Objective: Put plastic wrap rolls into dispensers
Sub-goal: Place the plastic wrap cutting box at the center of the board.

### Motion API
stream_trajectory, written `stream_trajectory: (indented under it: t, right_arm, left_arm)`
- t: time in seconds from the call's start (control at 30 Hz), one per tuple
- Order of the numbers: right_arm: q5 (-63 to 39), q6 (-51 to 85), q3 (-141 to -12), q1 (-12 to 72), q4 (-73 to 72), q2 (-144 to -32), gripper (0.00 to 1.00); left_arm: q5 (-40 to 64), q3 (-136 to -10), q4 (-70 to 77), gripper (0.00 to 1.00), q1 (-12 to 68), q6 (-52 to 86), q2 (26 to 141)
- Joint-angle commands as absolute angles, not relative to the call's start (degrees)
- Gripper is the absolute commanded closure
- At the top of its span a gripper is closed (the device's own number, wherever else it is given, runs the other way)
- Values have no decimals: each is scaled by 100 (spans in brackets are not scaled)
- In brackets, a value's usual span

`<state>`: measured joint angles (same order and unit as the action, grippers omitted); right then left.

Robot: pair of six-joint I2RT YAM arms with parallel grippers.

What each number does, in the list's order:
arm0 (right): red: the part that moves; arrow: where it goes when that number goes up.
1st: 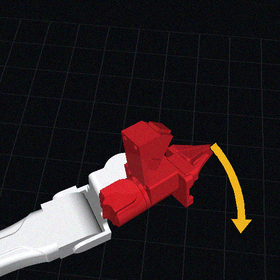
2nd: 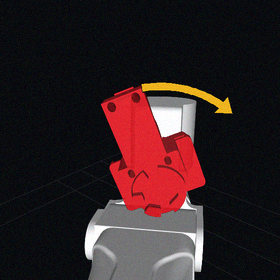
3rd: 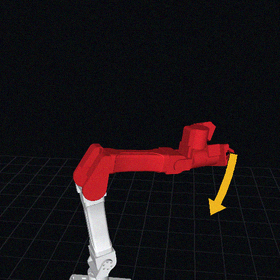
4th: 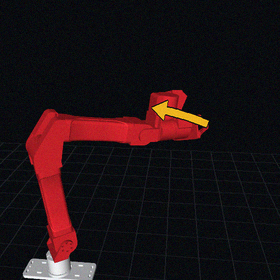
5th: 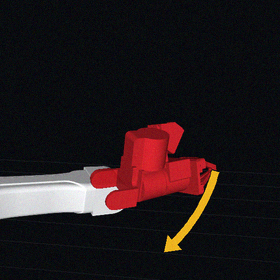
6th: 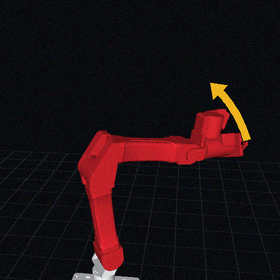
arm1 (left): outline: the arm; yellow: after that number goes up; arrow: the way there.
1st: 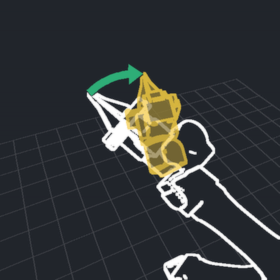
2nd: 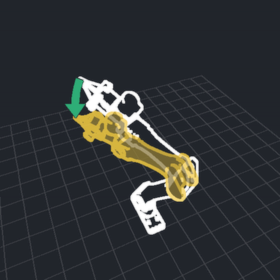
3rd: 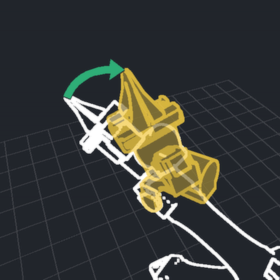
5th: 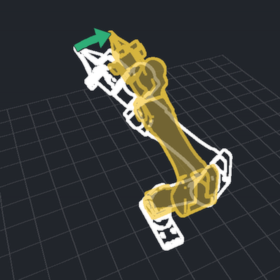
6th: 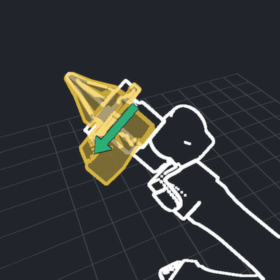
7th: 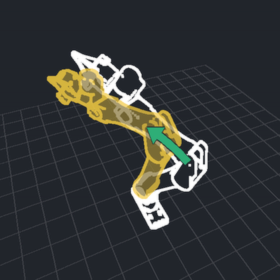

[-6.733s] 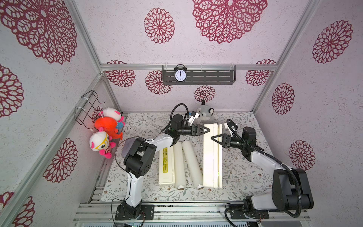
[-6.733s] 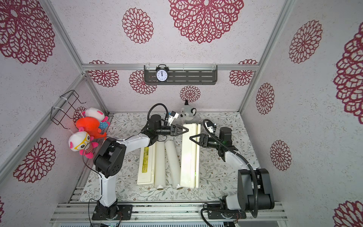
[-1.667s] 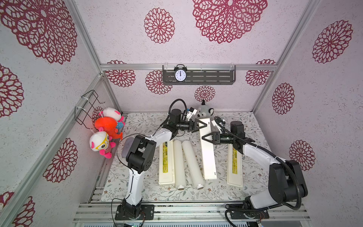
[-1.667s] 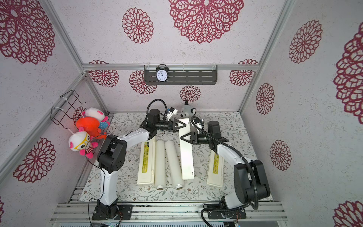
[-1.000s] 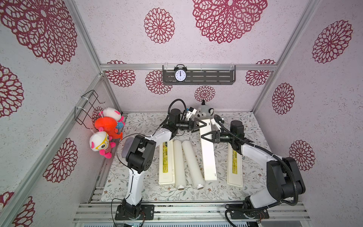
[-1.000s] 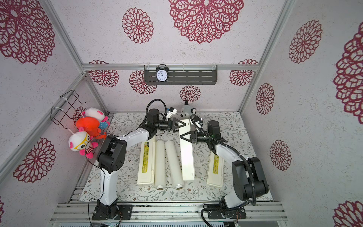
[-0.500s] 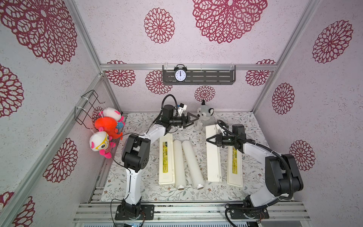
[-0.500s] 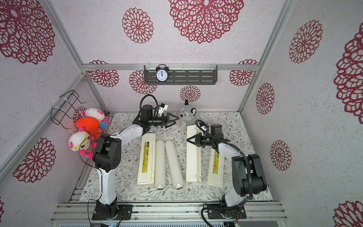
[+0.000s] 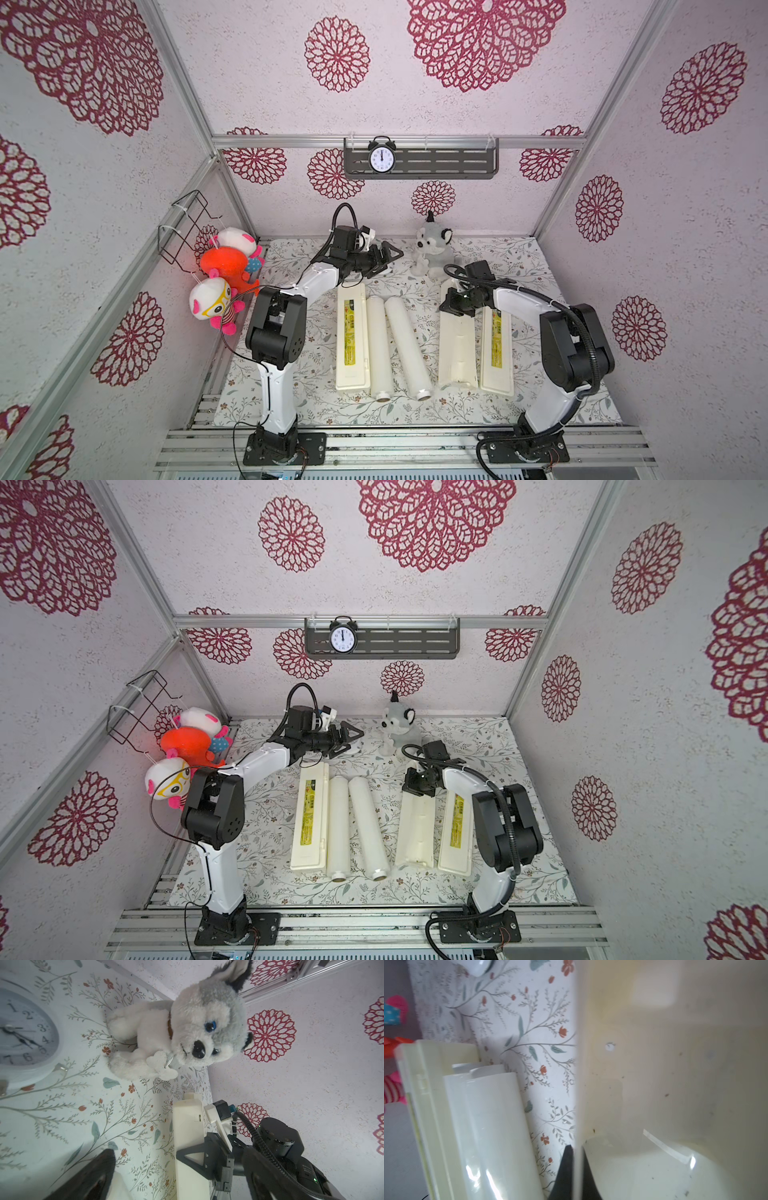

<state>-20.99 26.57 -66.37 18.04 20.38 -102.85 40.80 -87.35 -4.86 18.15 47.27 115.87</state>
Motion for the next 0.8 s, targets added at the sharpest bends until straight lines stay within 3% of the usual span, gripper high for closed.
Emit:
stream_trajectory:
  t: [0.0,0.2,0.3,0.43,0.77]
  right_arm:
    - [-929,2352,-7079,2025,2296,-10596,100]
    - [-395,2008,-7690,2373,2769,-11114,100]
    - [-455,2021,-7654,2374,2803,-11010,69]
    - [-551,2021,-7612,2364,2867,-10667,52]
    - [-660,2052,-7069,2085,2763,-9549,47]
  left_arm:
    - [3656,-8631,-1017,1,1867,4475,11312]
    - [3349,-8664,-1593,2,1968,4269,11206]
    - [3309,-8555,-1588,2,2000,4335,11038]
    - [3153,-8616,-1845,2,2134,4353,11013]
    - [1819,-9063,-3283,3,2872,4391,11056]
